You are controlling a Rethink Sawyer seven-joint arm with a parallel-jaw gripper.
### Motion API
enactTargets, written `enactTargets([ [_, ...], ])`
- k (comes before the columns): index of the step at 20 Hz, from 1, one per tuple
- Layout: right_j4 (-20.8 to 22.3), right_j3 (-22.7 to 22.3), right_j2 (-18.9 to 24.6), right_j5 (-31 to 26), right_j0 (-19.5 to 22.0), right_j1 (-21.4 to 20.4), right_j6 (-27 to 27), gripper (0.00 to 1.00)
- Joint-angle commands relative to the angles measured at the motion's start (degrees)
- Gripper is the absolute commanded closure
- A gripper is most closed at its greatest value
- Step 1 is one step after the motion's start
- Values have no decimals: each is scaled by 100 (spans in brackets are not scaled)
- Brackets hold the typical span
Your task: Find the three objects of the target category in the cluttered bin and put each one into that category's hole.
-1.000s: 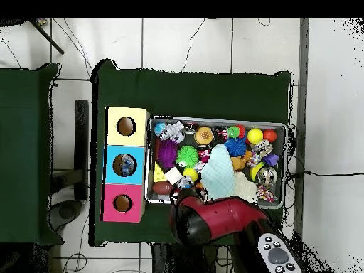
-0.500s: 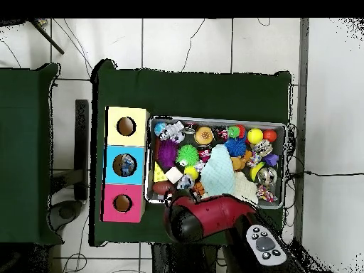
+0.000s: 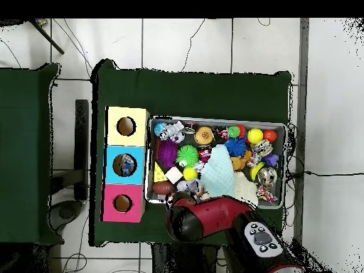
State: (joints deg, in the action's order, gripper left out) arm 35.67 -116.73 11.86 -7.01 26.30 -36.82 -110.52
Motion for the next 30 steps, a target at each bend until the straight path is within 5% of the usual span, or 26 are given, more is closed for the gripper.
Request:
enactTargets([
  [1,-25,625,124,105,261,153,-372,0],
  [18,-200,275,1093,-689,1309,-354,216,0],
  [30,-133,182,1289,-458,1462,-327,2,0],
])
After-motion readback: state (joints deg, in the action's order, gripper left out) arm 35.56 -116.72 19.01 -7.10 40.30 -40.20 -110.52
